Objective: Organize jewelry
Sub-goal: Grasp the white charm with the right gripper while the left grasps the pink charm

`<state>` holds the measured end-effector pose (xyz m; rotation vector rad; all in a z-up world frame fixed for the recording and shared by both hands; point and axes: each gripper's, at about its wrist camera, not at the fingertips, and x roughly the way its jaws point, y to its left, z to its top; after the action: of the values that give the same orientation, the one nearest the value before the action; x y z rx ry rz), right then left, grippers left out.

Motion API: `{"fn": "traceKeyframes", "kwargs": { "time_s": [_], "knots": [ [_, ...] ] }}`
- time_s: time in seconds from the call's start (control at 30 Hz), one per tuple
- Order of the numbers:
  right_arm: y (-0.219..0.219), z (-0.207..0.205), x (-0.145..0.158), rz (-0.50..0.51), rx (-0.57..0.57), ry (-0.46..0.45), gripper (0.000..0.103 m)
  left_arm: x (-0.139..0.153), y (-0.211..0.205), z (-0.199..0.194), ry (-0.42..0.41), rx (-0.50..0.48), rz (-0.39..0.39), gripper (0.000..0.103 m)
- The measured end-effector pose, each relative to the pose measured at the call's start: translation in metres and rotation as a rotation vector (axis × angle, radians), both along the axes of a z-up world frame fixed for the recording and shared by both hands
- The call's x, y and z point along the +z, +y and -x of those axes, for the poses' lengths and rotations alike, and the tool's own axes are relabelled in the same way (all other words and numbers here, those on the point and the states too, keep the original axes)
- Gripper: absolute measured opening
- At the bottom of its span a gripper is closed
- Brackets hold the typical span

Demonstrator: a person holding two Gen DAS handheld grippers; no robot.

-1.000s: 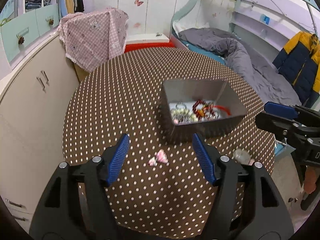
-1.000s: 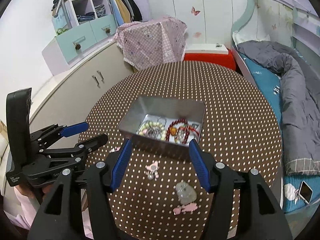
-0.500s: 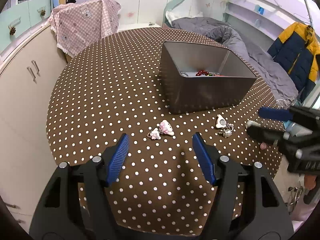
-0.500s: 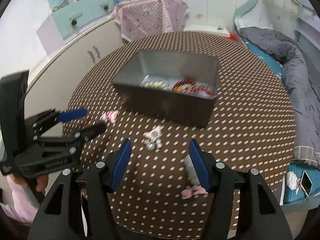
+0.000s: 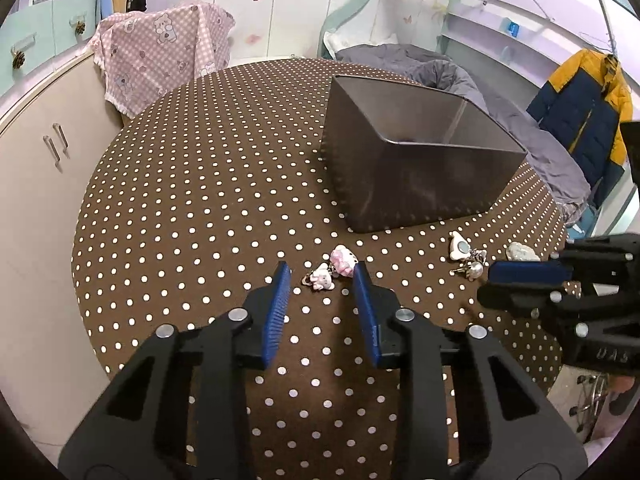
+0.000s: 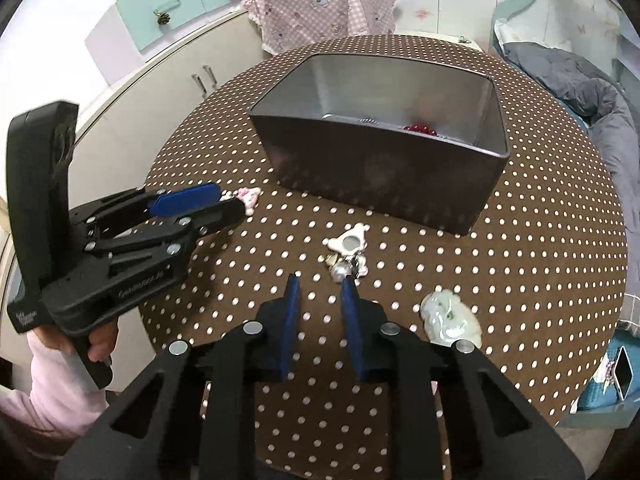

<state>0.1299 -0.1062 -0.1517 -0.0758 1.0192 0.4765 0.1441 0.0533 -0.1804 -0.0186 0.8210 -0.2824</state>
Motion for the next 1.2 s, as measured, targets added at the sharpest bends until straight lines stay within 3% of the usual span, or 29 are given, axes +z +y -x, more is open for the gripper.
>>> {"fn": "traceKeyframes", "kwargs": {
  "time_s": [0.1, 0.27, 0.4, 1.1, 1.13, 1.17, 1.2],
  "knots": [
    [0.002, -0.005, -0.003, 0.03, -0.012, -0.012, 0.02, -0.001, 0.002, -0.001, -0.008, 0.0, -0.002, 0.025],
    [0.007, -0.009, -0.01, 0.061, -0.02, -0.023, 0.01, -0.002, 0.004, -0.002, -0.02, 0.006, -0.012, 0.015],
    [0.006, -0.011, -0.01, 0.059, -0.024, -0.021, 0.01, -0.002, 0.008, -0.005, -0.023, 0.015, -0.01, 0.01],
    [-0.03, -0.01, 0.016, -0.022, -0.105, -0.058, 0.01, 0.006, 0.011, 0.002, -0.026, 0.048, -0.026, 0.01],
    [-0.031, -0.011, 0.015, -0.024, -0.104, -0.054, 0.01, 0.006, 0.013, 0.001, -0.016, 0.05, -0.015, 0.011],
    [-0.031, -0.011, 0.014, -0.026, -0.107, -0.05, 0.01, 0.006, 0.015, 0.0, -0.011, 0.051, -0.008, 0.022],
    [-0.031, -0.011, 0.013, -0.025, -0.109, -0.046, 0.01, 0.006, 0.015, -0.001, -0.011, 0.053, -0.008, 0.053]
  ]
}}
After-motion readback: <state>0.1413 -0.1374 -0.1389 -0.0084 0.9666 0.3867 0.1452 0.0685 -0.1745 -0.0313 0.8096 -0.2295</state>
